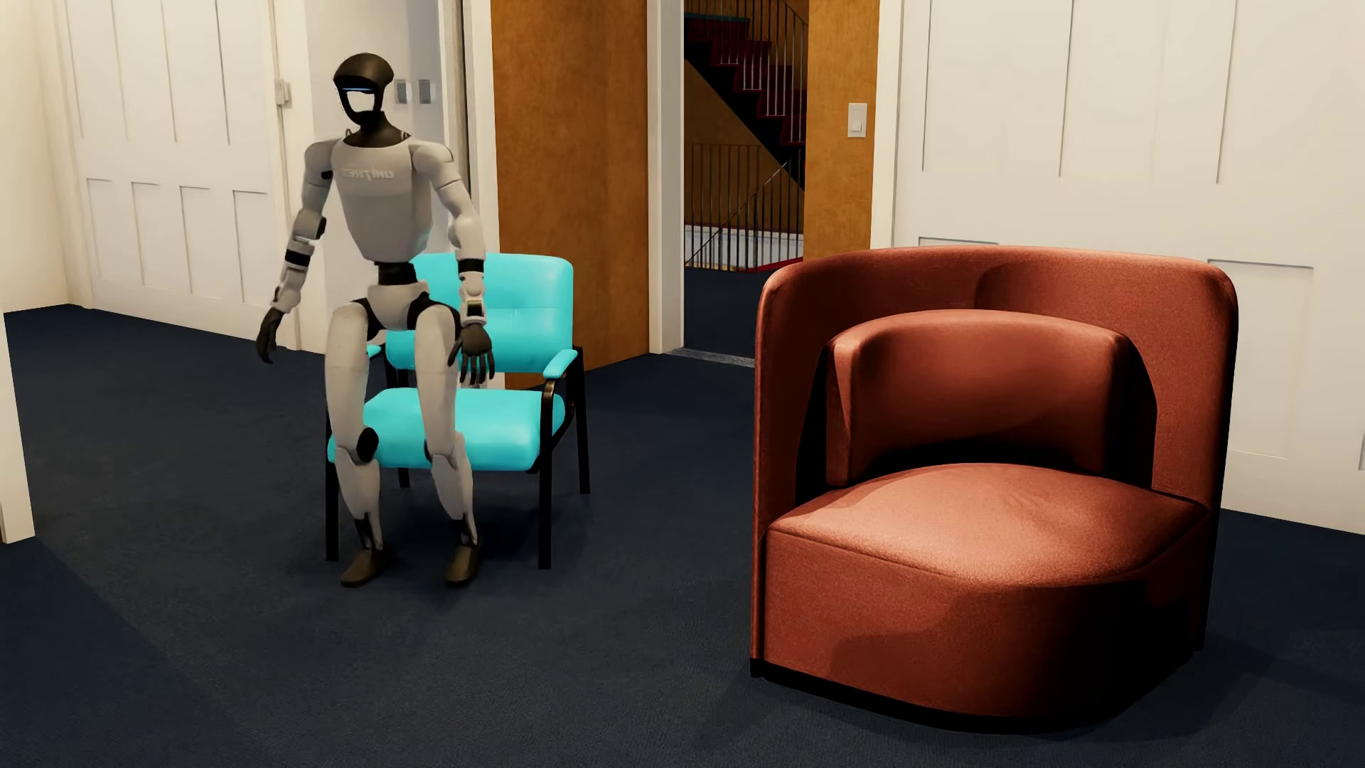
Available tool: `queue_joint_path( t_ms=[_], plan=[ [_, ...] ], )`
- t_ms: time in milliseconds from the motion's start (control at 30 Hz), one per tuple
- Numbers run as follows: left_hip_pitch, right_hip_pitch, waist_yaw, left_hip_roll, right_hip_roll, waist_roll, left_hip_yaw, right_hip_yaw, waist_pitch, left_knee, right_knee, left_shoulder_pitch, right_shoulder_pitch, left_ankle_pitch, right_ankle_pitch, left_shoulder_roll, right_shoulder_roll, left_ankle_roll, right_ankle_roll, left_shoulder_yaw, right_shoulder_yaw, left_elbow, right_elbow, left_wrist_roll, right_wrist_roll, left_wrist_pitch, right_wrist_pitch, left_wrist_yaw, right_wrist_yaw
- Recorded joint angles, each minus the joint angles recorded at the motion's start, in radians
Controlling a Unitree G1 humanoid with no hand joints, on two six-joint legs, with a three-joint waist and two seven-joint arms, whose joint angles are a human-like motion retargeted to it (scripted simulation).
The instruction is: Sit down on the cyan chair
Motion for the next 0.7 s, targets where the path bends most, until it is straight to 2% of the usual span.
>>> queue_joint_path(
  t_ms=[33,100,200,267,367,467,533,600,633,700],
  plan=[
    [0.010,-0.010,-0.004,-0.002,0.000,0.010,-0.001,0.000,0.005,-0.026,0.011,-0.007,-0.001,0.002,-0.003,-0.006,-0.005,-0.005,0.001,-0.006,0.005,-0.002,-0.009,-0.002,0.005,-0.001,-0.008,0.009,-0.013],
    [0.037,-0.009,-0.006,-0.001,-0.002,0.031,0.003,-0.013,0.018,-0.084,0.021,-0.017,-0.001,0.002,-0.002,-0.018,-0.014,0.016,0.005,-0.007,0.009,-0.001,-0.020,0.001,0.003,0.001,-0.019,0.011,-0.027],
    [0.021,-0.066,-0.009,-0.023,-0.030,0.020,-0.004,-0.005,0.034,-0.076,0.132,-0.024,-0.012,0.035,-0.015,-0.013,-0.020,0.009,0.003,-0.013,0.002,-0.024,-0.037,0.024,0.002,0.011,-0.007,-0.007,-0.009],
    [-0.027,-0.147,-0.006,-0.033,-0.047,0.017,-0.013,0.034,0.061,0.001,0.254,-0.047,-0.036,0.002,-0.034,-0.005,-0.027,0.014,0.016,-0.011,0.001,-0.039,-0.064,0.042,-0.025,0.007,-0.001,-0.003,0.002],
    [-0.129,-0.229,-0.012,-0.030,-0.027,0.027,-0.033,0.110,0.097,0.144,0.410,-0.081,-0.081,-0.042,-0.066,0.002,-0.031,0.002,0.020,-0.020,0.032,-0.042,-0.075,0.025,-0.039,0.018,0.015,0.008,0.025],
    [-0.249,-0.286,-0.003,-0.017,-0.019,0.013,-0.049,0.113,0.134,0.277,0.491,-0.144,-0.136,-0.072,-0.058,0.018,-0.022,-0.017,0.046,-0.050,0.039,-0.058,-0.090,0.027,-0.052,0.017,0.017,0.010,0.029],
    [-0.338,-0.313,0.013,-0.023,-0.017,0.006,-0.069,0.105,0.160,0.386,0.496,-0.198,-0.178,-0.104,-0.122,0.012,-0.026,0.008,-0.005,-0.064,0.038,-0.063,-0.107,0.030,-0.067,0.000,0.010,0.025,0.020],
    [-0.431,-0.414,0.017,-0.023,-0.008,0.001,-0.089,0.124,0.200,0.508,0.622,-0.249,-0.240,-0.142,-0.152,0.013,-0.026,0.015,-0.005,-0.075,0.050,-0.081,-0.117,0.031,-0.095,-0.008,0.006,0.033,0.039],
    [-0.501,-0.481,0.011,-0.027,-0.017,0.016,-0.104,0.147,0.174,0.572,0.684,-0.249,-0.238,-0.175,-0.172,-0.005,-0.036,0.029,-0.041,-0.023,0.068,-0.079,-0.142,0.029,-0.020,0.011,0.048,0.009,0.015],
    [-0.592,-0.567,0.012,-0.024,-0.021,0.022,-0.110,0.152,0.195,0.674,0.783,-0.293,-0.285,-0.206,-0.210,-0.026,-0.042,0.026,-0.049,-0.031,0.071,-0.072,-0.155,0.015,-0.024,0.011,0.056,0.023,0.012]
  ],
)
